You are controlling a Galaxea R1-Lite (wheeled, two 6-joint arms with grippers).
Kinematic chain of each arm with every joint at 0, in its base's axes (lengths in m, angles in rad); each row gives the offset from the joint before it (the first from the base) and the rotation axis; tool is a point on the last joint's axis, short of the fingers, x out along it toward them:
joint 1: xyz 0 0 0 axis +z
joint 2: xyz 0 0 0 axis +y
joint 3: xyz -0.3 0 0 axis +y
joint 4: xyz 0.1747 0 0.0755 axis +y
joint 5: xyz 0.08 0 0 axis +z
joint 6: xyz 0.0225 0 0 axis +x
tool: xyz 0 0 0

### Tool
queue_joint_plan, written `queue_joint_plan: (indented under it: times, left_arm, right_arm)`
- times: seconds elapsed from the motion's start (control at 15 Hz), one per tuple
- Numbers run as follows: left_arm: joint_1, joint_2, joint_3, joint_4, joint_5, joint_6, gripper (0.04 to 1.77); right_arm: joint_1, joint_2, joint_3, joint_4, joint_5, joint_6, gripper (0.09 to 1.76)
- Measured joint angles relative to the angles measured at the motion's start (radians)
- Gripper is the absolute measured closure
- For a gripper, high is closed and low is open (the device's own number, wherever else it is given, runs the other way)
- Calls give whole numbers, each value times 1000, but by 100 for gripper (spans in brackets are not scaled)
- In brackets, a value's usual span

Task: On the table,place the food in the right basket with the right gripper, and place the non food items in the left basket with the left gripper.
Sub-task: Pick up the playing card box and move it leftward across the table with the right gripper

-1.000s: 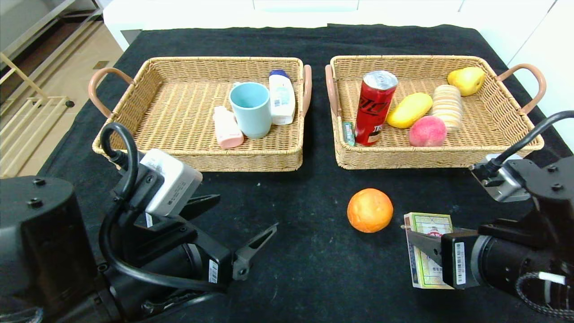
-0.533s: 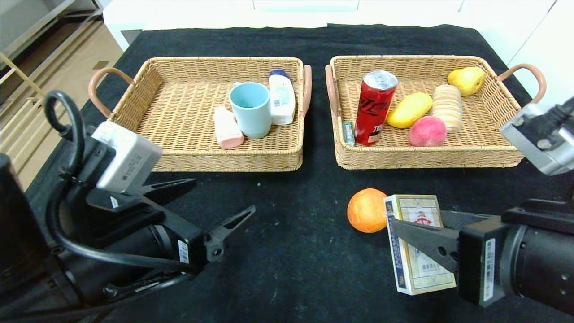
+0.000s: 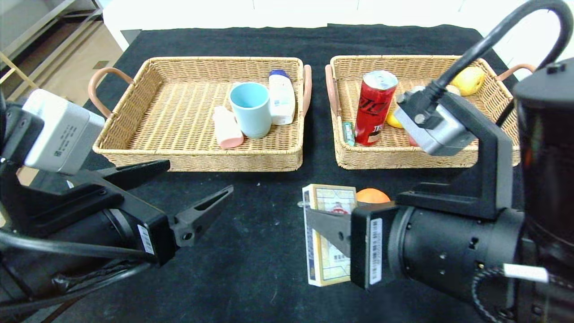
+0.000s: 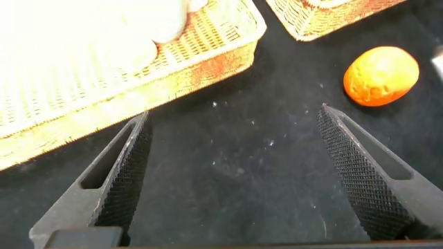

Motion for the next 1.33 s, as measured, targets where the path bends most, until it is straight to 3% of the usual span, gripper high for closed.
queue_joint_plan:
  times: [0.2, 0.93, 1.33]
  left_arm:
    - [0, -15, -3, 18, 0, 3, 9]
    - [0, -53, -20, 63, 11, 24, 9]
    - [0, -55, -15, 61, 11, 45, 9]
  right_arm:
    - [7, 63, -5, -145, 45, 16, 79]
    - [-9, 259, -9, -354, 44, 21, 79]
    - [-29, 354, -27, -400, 18, 20, 79]
